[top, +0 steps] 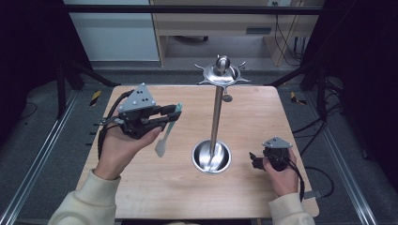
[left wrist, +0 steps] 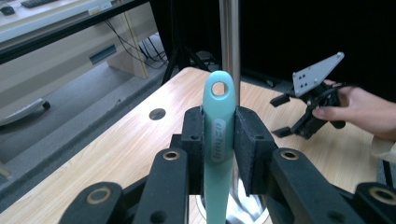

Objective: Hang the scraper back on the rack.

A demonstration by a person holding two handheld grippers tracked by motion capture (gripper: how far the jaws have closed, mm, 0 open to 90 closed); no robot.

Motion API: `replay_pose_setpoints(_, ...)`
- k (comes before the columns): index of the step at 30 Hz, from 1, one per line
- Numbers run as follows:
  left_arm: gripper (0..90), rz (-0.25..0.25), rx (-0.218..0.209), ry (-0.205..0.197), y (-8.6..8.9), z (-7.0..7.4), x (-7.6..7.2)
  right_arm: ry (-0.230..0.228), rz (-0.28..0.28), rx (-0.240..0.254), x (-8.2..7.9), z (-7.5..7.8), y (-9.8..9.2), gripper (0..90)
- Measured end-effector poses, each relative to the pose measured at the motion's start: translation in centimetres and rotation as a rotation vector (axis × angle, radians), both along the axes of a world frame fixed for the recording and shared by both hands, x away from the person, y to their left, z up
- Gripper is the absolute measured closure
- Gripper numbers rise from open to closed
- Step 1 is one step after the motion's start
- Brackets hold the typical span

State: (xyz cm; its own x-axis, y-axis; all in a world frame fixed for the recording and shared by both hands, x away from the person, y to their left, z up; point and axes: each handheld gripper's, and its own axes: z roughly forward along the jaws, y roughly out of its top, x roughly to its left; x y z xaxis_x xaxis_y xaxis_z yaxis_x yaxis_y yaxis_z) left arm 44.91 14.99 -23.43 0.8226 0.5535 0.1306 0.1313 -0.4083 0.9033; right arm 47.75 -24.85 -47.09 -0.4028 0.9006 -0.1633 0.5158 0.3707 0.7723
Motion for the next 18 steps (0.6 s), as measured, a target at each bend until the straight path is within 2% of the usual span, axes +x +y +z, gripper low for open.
replay_pose_setpoints(10,74.4,-0.01,-0.025,-0.027,-1.1,0.6,0.0,-0.005,0.003,0.001,0.0,0.0,-0.1,13.0)
replay_pose_setpoints(18,74.5,-0.019,-0.063,-0.043,-1.5,1.4,0.3,-0.005,0.006,-0.002,0.0,0.0,-0.1,13.0)
